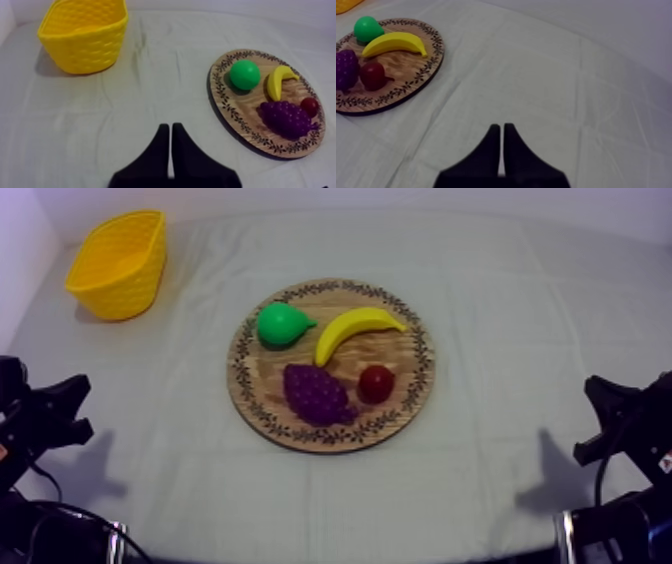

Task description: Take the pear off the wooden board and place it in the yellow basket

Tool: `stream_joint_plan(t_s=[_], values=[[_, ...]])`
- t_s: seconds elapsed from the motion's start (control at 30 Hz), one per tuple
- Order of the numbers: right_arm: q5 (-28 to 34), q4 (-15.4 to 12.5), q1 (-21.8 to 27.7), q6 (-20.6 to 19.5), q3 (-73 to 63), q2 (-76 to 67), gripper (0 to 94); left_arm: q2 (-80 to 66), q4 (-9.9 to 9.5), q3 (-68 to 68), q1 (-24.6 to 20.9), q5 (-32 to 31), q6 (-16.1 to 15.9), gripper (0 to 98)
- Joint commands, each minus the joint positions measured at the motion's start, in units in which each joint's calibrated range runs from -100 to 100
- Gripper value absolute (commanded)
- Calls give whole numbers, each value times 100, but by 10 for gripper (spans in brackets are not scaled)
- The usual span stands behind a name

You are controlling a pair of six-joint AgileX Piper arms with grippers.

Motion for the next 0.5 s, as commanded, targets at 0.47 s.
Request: stream_joint_plan(t_s=[0.47], values=[[4,-1,-1,8,-5,-4,4,4384,300,-3797,61,2531,-43,0]])
